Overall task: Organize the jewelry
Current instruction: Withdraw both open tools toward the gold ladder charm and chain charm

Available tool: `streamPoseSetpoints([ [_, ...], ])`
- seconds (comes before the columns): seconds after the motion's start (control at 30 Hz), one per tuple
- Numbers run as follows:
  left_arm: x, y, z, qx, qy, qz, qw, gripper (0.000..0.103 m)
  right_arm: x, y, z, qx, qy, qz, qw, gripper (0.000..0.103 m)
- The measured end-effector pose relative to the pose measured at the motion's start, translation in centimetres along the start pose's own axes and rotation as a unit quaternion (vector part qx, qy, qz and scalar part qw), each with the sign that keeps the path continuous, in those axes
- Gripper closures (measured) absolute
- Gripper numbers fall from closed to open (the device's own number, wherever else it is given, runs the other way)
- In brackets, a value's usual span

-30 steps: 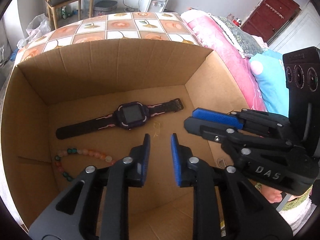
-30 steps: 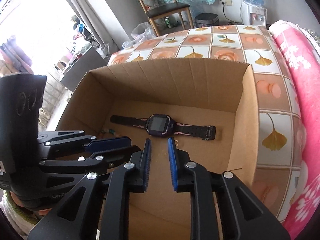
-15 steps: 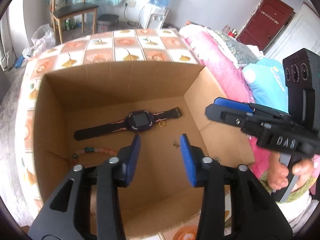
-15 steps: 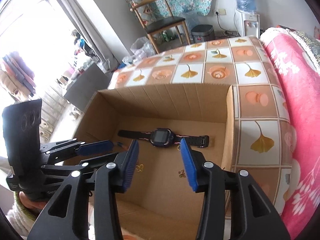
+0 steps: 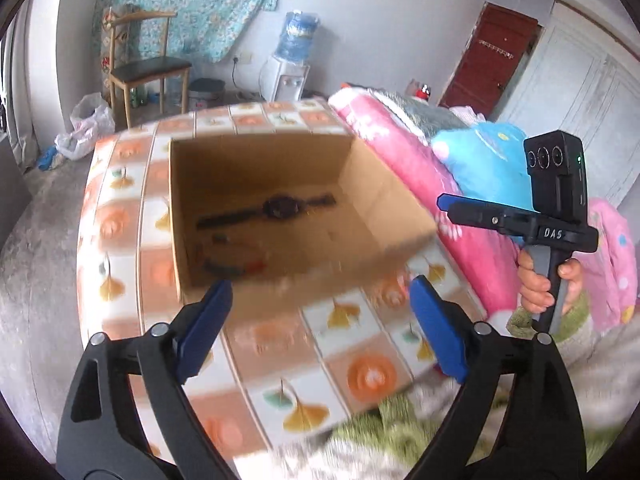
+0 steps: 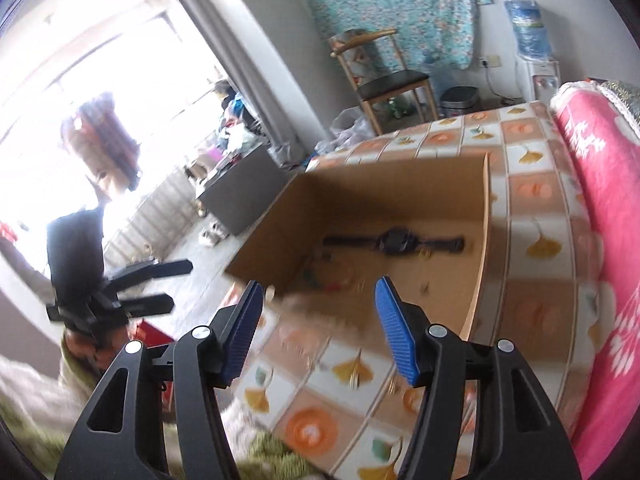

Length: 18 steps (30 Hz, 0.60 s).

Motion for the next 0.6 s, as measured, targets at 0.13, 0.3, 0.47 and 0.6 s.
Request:
streamPoseSetpoints([
  [0.13, -1.3, 1.7, -3.7, -0.025, -0.025, 0.017, 0.9992, 0.014, -0.6, 1.2, -3.9, -0.03, 0.008, -0.009, 0.999, 0.045],
  [0.3, -3.0, 5.5, -6.8, -0.052, -0.052, 0.043, 0.9964, 0.014, 0.1, 4.3, -8.0, -0.095, 0.043, -0.029, 0.994, 0.045],
  [0.47, -3.5, 9.4, -9.2, -0.084, -0.004, 0.102, 0.9912, 0.014, -0.1, 7.0, -10.4, -0.139, 0.047, -0.044, 0.988, 0.045],
  [0.6, -2.6, 11.3, -10.3, -0.088, 0.035, 0.104, 0.9901, 0.014, -0.6, 8.4, -10.9, -0.147, 0.034, -0.058, 0.987, 0.047],
])
Point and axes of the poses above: each gripper's, at about its wrist camera, not at the fingertips, and y roughly the way its jaws point, x to its right, z to its top, the point moved 5 cm from there along y, roughly the way its jaws point, and after that the axes turned 8 degrees about -y, right-handed, at the moved point
